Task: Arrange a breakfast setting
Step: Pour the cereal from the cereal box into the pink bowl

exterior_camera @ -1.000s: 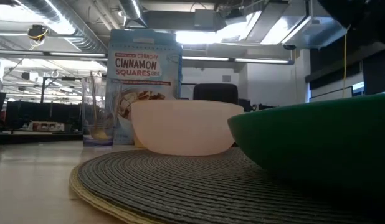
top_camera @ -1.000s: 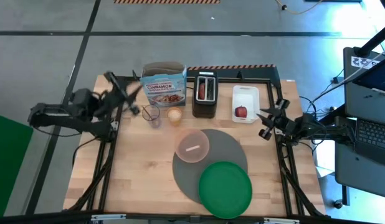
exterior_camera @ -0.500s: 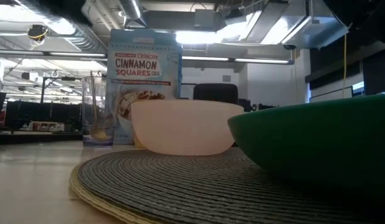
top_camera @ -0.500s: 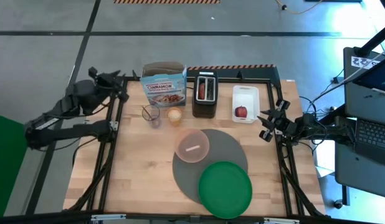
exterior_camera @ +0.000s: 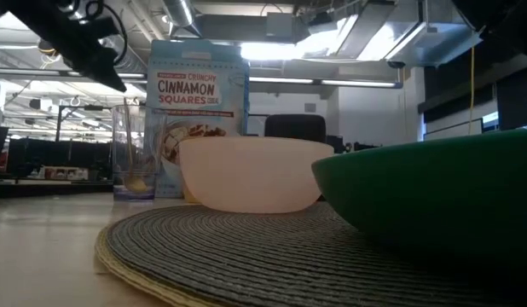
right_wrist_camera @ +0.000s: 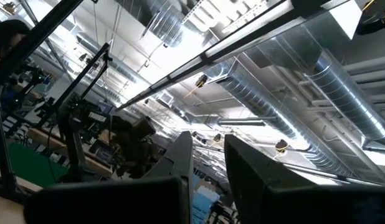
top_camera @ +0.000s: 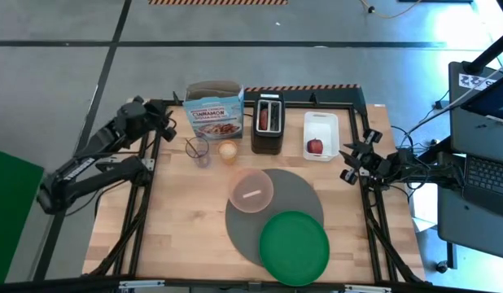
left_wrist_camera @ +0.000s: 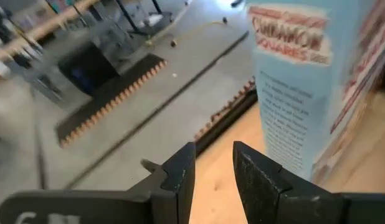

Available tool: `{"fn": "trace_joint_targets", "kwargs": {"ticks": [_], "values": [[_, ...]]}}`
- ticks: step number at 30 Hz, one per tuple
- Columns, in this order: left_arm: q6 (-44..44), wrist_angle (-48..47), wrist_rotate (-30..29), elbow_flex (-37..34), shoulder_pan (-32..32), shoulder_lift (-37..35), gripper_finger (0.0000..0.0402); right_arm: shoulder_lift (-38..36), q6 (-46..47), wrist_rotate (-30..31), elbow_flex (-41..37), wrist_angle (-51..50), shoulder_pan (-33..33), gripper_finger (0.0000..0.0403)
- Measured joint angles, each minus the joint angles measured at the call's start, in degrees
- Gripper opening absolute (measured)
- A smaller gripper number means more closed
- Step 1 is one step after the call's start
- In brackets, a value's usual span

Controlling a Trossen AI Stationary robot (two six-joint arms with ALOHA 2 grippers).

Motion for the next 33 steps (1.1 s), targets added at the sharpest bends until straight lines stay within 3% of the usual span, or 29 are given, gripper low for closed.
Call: {"fn": "trace_joint_targets", "kwargs": {"ticks": [3, 7, 13, 21, 33], "values": [[-0.4, 0.4, 6.2, 0.1, 5.2, 1.9, 0.0101, 0.0, 0.0, 0.0, 0.0, 0.0, 0.0, 0.0062], [-2.0, 0.0, 8.5, -0.4, 10.9, 8.2, 0.0101, 0.0, -0.1, 0.0, 0.0, -0.1, 0.0, 0.0062], [3.2, 2.6, 15.0, -0.5, 11.8, 17.0, 0.0101, 0.0, -0.1, 0.0, 0.0, -0.1, 0.0, 0.0062], [6.4, 4.1, 14.7, -0.5, 11.0, 22.5, 0.0101, 0.0, -0.1, 0.0, 0.0, -1.5, 0.0, 0.0062], [1.9, 4.3, 13.8, -0.5, 10.7, 22.4, 0.0101, 0.0, 0.4, 0.0, 0.0, -3.6, 0.0, 0.0062]]}}
